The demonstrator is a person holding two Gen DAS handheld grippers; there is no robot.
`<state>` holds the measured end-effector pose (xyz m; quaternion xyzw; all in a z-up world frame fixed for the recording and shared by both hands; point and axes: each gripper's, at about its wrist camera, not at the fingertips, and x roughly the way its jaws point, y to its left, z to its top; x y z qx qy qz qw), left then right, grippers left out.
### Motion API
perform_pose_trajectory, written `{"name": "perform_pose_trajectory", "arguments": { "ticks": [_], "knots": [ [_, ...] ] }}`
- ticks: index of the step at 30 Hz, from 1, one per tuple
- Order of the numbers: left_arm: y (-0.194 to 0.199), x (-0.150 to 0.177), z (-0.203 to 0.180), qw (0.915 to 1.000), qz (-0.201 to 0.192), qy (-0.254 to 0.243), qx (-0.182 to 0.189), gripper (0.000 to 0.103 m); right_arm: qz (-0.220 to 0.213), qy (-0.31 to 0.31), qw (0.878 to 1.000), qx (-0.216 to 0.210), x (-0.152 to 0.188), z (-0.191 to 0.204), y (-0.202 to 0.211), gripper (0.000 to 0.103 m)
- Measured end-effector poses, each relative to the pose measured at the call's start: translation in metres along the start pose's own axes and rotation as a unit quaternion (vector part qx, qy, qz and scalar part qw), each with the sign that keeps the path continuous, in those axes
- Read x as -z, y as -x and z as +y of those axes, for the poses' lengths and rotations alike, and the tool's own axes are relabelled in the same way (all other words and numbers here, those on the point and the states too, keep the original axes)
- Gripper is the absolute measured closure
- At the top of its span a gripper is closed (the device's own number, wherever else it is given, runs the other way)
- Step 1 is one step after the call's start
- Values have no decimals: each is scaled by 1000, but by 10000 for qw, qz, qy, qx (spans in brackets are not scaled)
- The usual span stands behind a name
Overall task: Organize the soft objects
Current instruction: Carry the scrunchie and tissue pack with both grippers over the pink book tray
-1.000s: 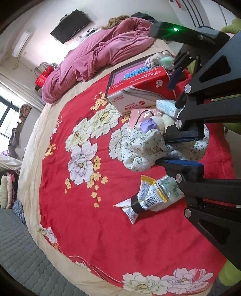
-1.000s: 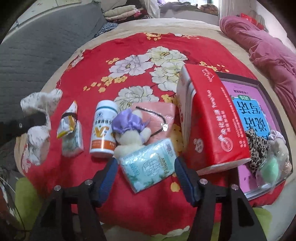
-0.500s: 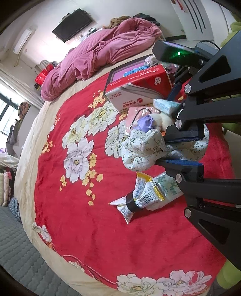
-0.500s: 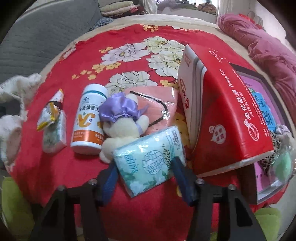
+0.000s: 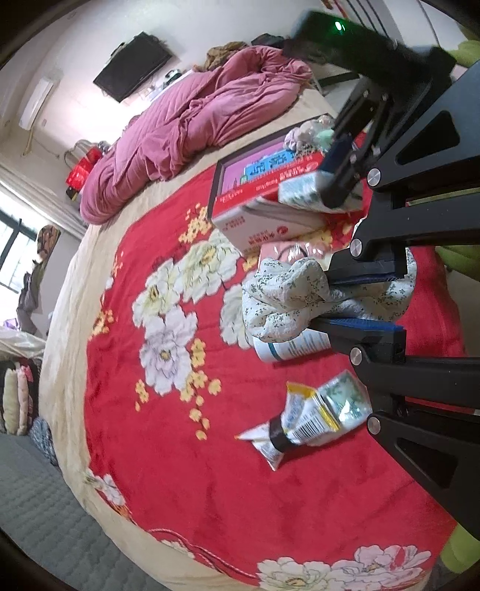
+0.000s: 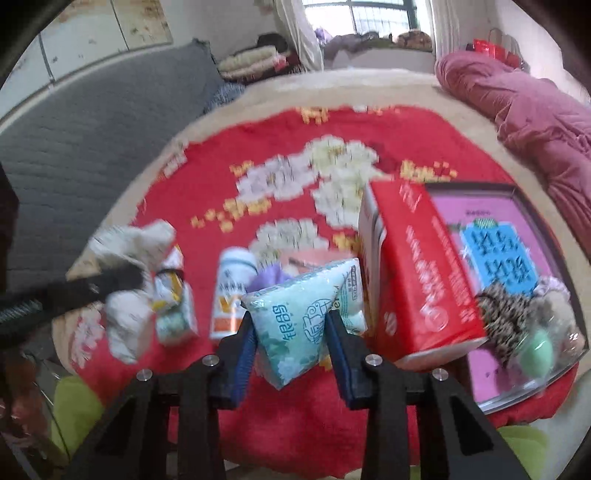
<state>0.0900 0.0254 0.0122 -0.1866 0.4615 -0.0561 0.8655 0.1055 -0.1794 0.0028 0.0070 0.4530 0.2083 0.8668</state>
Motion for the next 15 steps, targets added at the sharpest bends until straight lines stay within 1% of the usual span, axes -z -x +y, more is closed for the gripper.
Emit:
{"name": "perform_pose_trajectory", "arguments": {
  "ticks": [6,9,15],
  "knots": [
    [3,-8,-32,9995,-64,-294,122,88,-393,-111,9991,86,-11,-15,41,66],
    [0,-12,-53,9987,-54,-460,202,88,-544,-267,9981,124,-13,-33,61,66],
    [-12,-16,-105,9954,12,-863,413,88,-823,-727,9930,426,-12,-87,96,66]
  ]
}}
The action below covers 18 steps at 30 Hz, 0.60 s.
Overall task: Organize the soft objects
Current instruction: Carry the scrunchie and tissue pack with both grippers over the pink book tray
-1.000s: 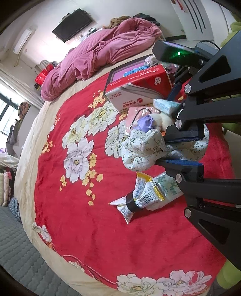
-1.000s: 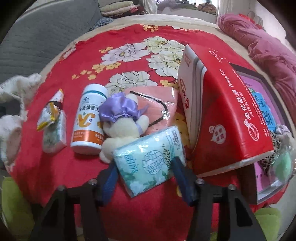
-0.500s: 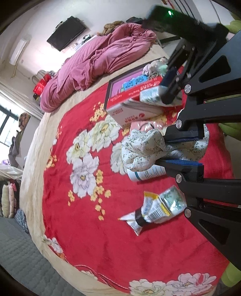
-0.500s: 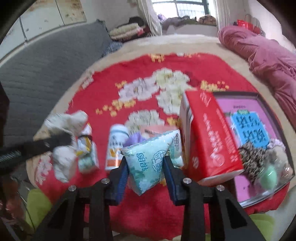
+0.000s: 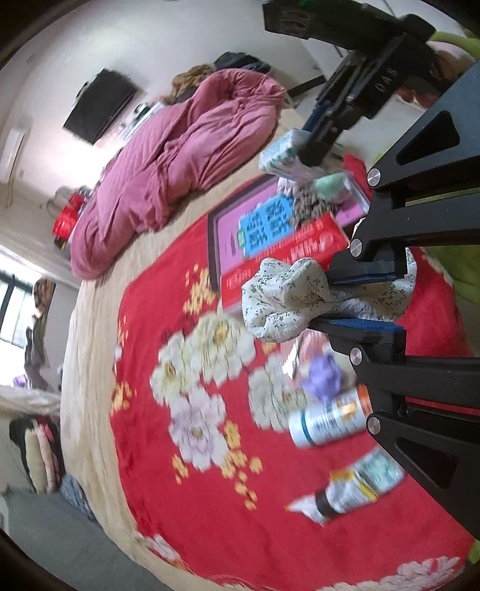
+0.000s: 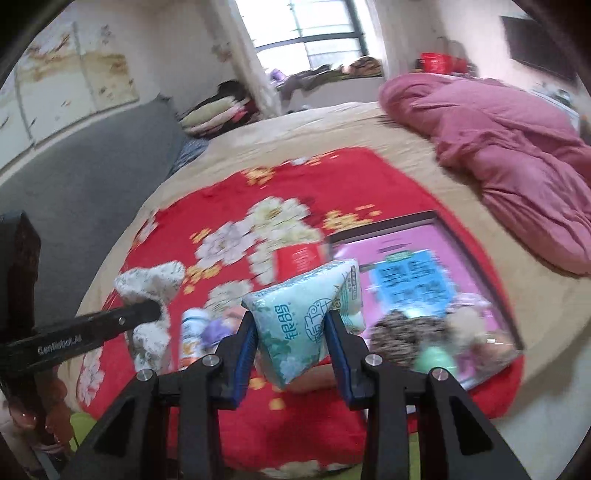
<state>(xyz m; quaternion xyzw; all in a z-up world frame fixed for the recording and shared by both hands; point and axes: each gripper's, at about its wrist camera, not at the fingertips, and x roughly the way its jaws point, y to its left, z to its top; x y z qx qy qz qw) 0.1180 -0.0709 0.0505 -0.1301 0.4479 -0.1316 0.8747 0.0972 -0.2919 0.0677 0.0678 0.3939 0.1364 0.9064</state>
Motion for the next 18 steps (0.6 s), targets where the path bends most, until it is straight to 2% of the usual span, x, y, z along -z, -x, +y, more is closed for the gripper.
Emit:
{"name": "perform_pose_trajectory", "arguments": {
  "ticks": [7,18],
  "knots": [
    [-36,-9,-65,9984,227,-459,243,88,-224,-508,9977,396,-14,-74,22,66],
    [-107,-7,-132,9917,755,-989,327,88,-220,-854,9949,492,-14,-136,20,66]
  ]
}}
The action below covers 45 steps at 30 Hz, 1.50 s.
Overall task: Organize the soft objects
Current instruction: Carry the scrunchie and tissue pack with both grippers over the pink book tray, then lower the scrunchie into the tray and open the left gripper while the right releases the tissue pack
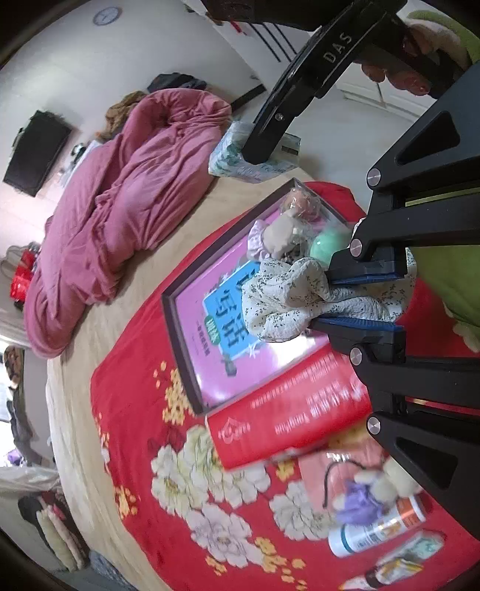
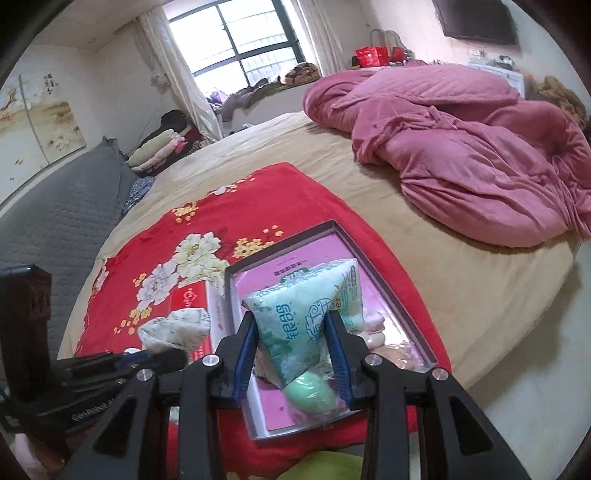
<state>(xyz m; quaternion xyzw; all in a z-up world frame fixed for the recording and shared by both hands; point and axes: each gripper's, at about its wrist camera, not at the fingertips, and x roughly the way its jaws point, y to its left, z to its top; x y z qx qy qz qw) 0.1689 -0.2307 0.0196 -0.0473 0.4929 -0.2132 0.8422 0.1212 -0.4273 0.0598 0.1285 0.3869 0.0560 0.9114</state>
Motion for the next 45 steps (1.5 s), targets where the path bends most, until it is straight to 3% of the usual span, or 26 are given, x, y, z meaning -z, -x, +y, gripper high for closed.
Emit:
{"name": "perform_pose_trajectory", "arguments": {
  "ticks": [18,37,45],
  "knots": [
    [-91,-6,-29,9967,675,-350,-294,88,307,-321,9989,147,-4,-56,-46,66],
    [-113,-4,-23,9957,805,-268,-375,87,1032,-222,9939,329,3,-74,-123,65],
    [-116,-4,-22,9957,818,-252,-361,86,1057,-221,9937,304,1,-72,-131,64]
  ]
}}
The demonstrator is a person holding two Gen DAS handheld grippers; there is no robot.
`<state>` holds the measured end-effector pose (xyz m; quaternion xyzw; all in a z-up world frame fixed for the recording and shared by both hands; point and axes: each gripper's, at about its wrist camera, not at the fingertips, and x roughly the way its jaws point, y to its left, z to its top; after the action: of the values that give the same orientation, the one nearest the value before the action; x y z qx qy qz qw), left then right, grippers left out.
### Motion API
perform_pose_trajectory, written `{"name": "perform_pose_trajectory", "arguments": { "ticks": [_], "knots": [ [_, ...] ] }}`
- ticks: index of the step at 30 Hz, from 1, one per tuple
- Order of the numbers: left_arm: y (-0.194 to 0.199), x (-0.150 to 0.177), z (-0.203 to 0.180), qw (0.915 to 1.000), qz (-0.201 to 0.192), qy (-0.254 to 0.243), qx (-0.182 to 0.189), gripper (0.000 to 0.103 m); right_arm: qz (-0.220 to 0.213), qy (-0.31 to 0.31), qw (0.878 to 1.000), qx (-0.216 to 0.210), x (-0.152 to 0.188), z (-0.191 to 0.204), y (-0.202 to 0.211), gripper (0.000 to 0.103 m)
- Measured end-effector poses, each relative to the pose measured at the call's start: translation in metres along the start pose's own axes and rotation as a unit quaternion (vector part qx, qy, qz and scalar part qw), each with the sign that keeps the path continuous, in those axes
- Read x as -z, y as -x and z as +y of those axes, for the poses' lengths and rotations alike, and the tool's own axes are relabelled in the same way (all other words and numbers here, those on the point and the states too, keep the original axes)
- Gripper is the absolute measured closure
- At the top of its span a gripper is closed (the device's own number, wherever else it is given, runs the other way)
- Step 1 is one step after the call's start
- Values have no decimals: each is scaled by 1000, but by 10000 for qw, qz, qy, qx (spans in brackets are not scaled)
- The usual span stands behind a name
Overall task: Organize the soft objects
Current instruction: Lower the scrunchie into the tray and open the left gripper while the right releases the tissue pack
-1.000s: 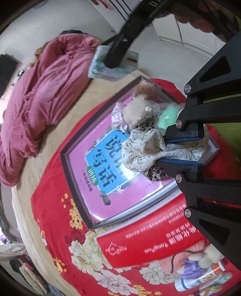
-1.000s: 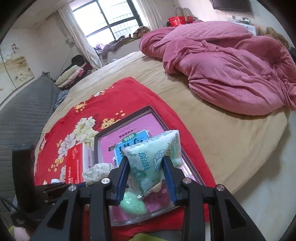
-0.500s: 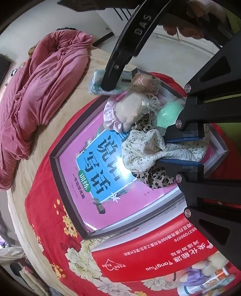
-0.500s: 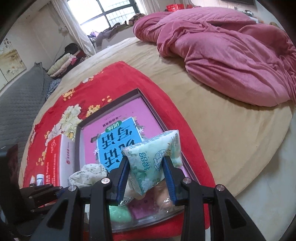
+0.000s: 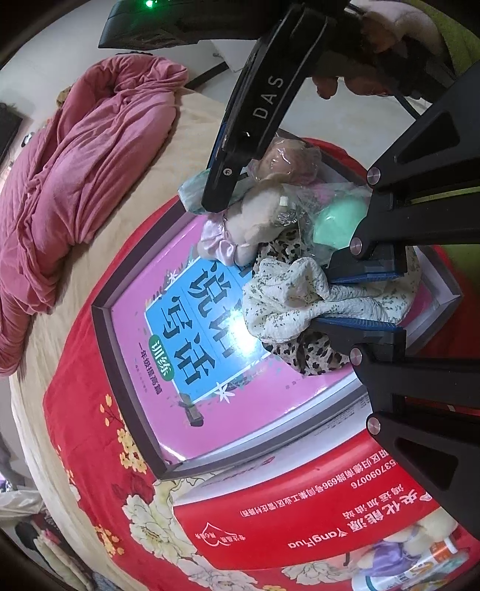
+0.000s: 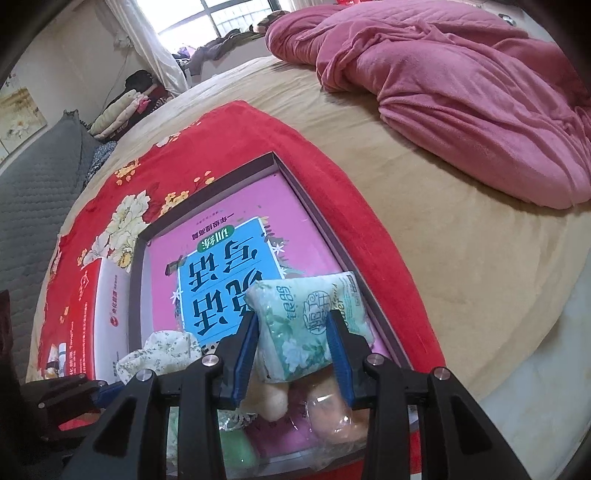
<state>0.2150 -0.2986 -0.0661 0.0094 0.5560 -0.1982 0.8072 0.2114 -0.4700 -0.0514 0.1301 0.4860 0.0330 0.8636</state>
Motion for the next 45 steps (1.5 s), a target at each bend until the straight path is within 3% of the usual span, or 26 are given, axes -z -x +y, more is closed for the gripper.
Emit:
{"name": "perform_pose_trajectory", "arguments": {
  "ticks": [13,21,33,37,45],
  "knots": [
    [-1,-1,0,10000,-2,48,44,86,-249,-69,9996,-98,1,-2,26,49],
    [-6,-5,2,9998,33,132,117,86,-445,-336,9984,-48,7,-14,49,48],
    [-1,-7,3,9996,-44,204,191,72,-593,-333,9976,-80,6,-12,64,48],
    [5,-7,2,9996,-116,212,172,54,-635,-297,9975,-63,6,-9,69,48],
    [14,-7,8,9992,-184,290,201,50,-682,-275,9973,-8,7,-6,78,47]
  ]
}}
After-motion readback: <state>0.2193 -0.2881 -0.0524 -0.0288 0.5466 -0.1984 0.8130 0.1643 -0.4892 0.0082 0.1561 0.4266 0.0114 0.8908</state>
